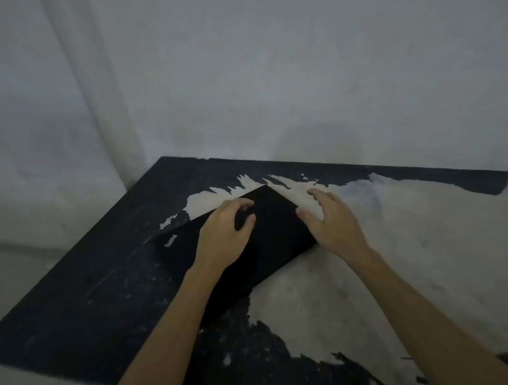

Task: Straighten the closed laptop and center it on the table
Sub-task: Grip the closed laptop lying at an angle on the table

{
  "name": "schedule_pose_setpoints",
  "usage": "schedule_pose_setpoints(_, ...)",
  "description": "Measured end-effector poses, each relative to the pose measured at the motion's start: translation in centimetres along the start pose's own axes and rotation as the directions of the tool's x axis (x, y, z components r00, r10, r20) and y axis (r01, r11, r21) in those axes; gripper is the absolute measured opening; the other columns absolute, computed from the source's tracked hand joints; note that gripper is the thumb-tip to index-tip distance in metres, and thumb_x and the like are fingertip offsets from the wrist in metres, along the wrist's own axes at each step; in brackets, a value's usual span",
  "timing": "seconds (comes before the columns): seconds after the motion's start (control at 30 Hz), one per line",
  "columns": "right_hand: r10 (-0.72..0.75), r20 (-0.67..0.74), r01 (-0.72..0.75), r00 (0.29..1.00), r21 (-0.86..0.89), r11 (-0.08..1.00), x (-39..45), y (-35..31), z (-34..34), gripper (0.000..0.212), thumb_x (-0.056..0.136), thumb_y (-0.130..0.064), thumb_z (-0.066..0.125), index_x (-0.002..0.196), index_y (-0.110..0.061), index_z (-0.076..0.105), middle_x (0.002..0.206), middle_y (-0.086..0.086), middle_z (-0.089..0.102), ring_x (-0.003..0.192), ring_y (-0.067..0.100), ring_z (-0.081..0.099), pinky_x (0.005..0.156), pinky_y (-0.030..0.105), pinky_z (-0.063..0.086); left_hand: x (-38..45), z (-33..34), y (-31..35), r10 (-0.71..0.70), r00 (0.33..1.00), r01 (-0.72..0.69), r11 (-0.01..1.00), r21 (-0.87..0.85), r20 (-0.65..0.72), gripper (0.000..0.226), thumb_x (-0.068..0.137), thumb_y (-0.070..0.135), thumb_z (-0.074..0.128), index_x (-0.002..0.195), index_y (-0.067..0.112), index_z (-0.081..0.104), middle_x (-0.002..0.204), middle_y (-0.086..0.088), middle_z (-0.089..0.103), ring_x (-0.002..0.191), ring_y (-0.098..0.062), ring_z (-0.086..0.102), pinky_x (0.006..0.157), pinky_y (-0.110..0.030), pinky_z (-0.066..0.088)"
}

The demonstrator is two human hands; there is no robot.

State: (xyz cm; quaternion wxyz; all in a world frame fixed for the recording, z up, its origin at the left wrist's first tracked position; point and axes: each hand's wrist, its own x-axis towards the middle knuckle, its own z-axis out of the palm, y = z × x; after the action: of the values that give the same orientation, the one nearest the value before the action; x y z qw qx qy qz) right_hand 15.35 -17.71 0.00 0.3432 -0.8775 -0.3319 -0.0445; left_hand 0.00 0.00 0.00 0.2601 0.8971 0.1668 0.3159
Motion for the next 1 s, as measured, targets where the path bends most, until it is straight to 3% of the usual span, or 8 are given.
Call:
schedule_pose_setpoints(0.17,0.096,0.071,-0.091,0.993,-0.066,0.994,2.0,-0.7,2.8,0.063,0.096,-0.055,0.054,0.148,-0.02,0.047,0.148,0.006,0.053,0.132,0.027,0.051,0.1,0.042,0.045,1.9,0.1,-2.9,-0.088,0.995,0.084,0.993,0.082,0.044,0.029,0.098,0.027,0.067,0.127,0.022,0.067,0.127,0.004,0.066,0.11,-0.014,0.064,0.085,-0.024,0.045)
schedule_pose_setpoints(0.4,0.071,0.085,-0.055,0.994,-0.18,0.982,3.8,-1.2,5.2,0.061,0.095,-0.054,0.055,0.144,-0.018,0.05,0.135,0.008,0.062,0.124,0.03,0.054,0.097,0.044,0.046,5.1,1.6,-4.8,-0.174,0.974,0.152,0.977,0.151,0.143,0.046,0.099,0.035,0.064,0.142,0.02,0.058,0.142,-0.004,0.061,0.126,-0.023,0.06,0.103,-0.039,0.048)
schedule_pose_setpoints(0.6,0.07,0.041,-0.063,0.997,-0.147,0.987,4.1,-1.6,5.4,0.053,0.093,-0.05,0.062,0.136,-0.019,0.058,0.119,0.007,0.067,0.114,0.027,0.057,0.084,0.037,0.046,6.5,2.9,-4.9,-0.173,0.965,0.124,0.963,0.238,0.195,0.043,0.101,0.041,0.059,0.139,0.021,0.059,0.131,-0.006,0.067,0.123,-0.027,0.059,0.103,-0.048,0.048)
schedule_pose_setpoints(0.87,0.109,0.047,-0.11,0.993,0.0,0.994,5.0,-2.3,4.8,0.056,0.087,-0.04,0.075,0.135,-0.017,0.061,0.125,0.007,0.068,0.12,0.026,0.058,0.096,0.039,0.05,6.8,3.2,-4.9,-0.192,0.965,0.149,0.962,0.228,0.18,0.047,0.1,0.044,0.06,0.141,0.021,0.059,0.133,-0.007,0.064,0.125,-0.026,0.057,0.104,-0.048,0.047)
schedule_pose_setpoints(1.0,0.089,-0.005,-0.088,0.996,0.034,0.996,5.2,-2.7,3.9,0.054,0.086,-0.037,0.077,0.134,-0.018,0.062,0.124,0.005,0.069,0.12,0.025,0.059,0.094,0.037,0.048,7.3,3.3,-4.6,-0.24,0.964,0.212,0.956,0.205,0.118,0.054,0.1,0.048,0.058,0.143,0.016,0.058,0.134,-0.009,0.064,0.125,-0.028,0.059,0.103,-0.047,0.05)
